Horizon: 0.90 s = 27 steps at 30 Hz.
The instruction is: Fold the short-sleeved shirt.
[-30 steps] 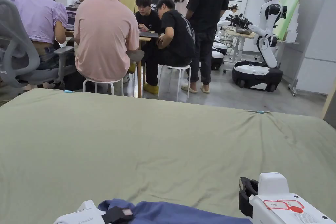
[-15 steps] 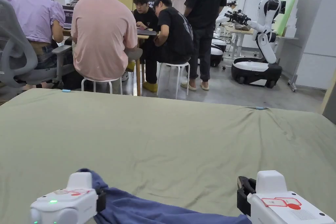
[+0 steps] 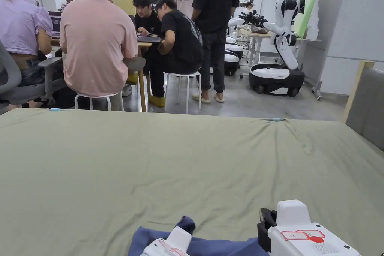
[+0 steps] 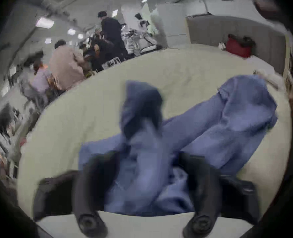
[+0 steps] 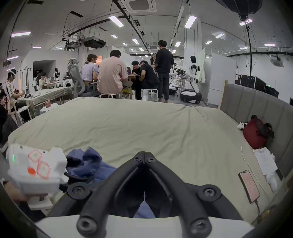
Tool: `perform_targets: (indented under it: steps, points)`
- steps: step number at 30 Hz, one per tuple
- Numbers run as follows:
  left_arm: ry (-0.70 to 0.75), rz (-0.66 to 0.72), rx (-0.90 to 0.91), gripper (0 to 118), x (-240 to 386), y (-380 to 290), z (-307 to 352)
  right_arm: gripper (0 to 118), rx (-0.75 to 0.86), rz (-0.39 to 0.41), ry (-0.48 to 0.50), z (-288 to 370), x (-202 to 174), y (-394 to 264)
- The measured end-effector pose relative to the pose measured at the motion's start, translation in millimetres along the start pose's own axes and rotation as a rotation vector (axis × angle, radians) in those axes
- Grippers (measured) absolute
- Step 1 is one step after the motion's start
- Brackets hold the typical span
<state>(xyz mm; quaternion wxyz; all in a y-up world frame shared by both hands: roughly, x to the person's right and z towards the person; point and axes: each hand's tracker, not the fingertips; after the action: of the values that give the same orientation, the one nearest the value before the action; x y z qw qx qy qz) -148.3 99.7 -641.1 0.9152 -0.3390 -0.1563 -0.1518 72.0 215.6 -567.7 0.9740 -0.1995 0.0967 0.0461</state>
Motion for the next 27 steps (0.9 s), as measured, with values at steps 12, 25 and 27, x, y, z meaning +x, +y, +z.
perform_targets:
  steps: [12, 25, 27]
  points:
    - [-0.149, 0.415, 0.011, 32, -94.3, 10.7, 37.9, 0, -0.033, -0.016, 0.027, -1.4, 9.6, -13.8]
    - [-0.324, 0.425, -0.115, 0, -11.3, 9.4, -23.5, 0, -0.063, -0.034, 0.010, 7.2, 21.2, -22.4]
    - [-0.319, 0.426, -0.045, 0, -20.8, 14.0, -6.9, 0, -0.070, -0.023, 0.011, 6.4, 18.9, -23.1]
